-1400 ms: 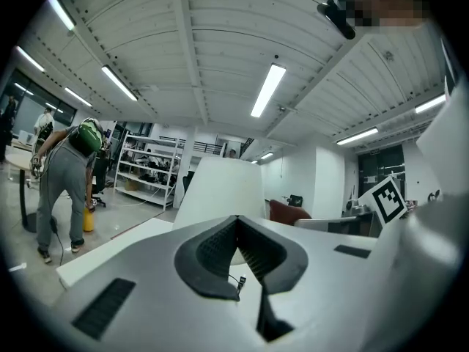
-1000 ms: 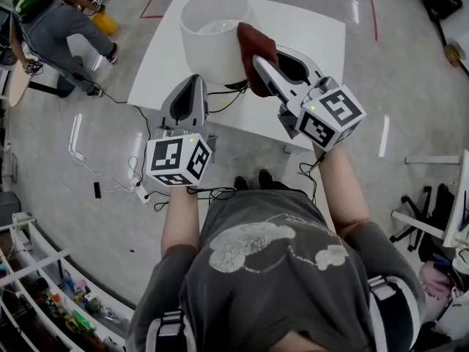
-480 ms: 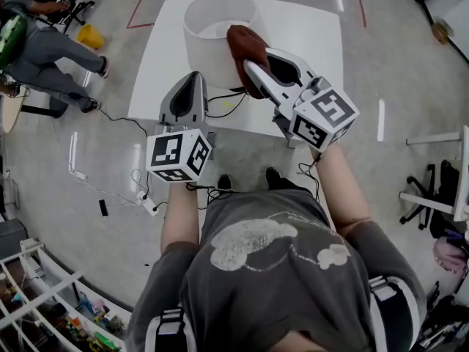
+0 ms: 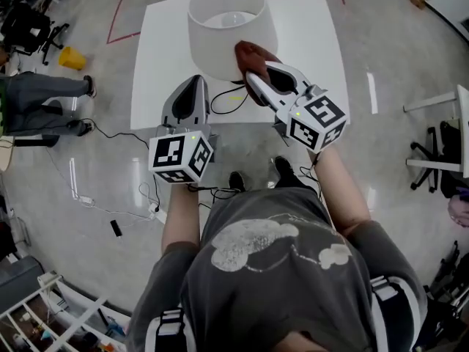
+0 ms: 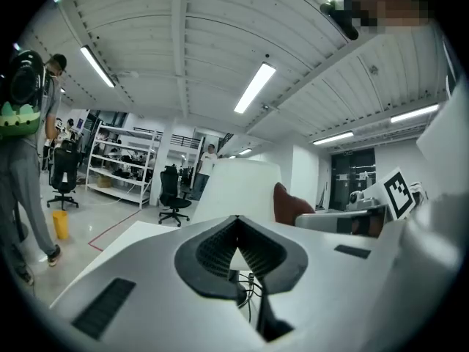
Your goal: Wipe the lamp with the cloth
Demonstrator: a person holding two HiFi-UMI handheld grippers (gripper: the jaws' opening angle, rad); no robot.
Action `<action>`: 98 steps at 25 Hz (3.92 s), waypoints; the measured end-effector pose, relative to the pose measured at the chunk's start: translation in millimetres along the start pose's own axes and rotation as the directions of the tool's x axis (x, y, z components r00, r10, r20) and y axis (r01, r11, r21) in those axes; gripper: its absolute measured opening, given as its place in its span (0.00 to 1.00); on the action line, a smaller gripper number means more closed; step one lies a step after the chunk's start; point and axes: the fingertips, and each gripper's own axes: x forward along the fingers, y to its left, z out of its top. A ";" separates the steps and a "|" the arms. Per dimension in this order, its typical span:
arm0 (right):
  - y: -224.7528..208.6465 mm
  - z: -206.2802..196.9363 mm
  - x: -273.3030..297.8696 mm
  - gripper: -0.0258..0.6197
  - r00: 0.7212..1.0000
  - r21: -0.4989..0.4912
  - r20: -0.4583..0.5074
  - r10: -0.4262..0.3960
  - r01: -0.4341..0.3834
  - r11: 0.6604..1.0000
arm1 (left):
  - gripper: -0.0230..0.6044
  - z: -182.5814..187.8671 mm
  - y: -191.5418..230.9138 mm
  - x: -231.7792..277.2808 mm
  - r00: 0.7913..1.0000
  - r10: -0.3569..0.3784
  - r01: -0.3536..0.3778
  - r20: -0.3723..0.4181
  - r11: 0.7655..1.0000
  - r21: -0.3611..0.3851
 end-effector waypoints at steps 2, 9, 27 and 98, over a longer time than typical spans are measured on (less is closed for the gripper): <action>0.6 -10.3 0.2 0.17 0.999 0.009 -0.007 -0.039 0.039 0.999 | 0.05 -4.2 1.9 -1.8 0.999 -0.036 0.036 -0.012 0.999 0.000; 8.8 -48.9 3.0 0.17 0.988 0.059 -0.037 -0.150 0.152 0.987 | 0.05 -25.5 12.0 -13.9 0.989 -0.135 0.135 -0.066 0.991 0.003; 22.9 50.5 -20.4 0.17 0.987 -0.023 0.146 -0.062 0.066 0.998 | 0.05 22.5 -2.2 0.8 0.997 -0.079 0.079 0.005 0.995 0.059; 53.5 75.9 111.9 0.17 0.742 0.062 0.254 -0.620 0.627 0.776 | 0.05 44.8 107.8 72.1 0.729 -0.675 0.681 -0.112 0.732 0.021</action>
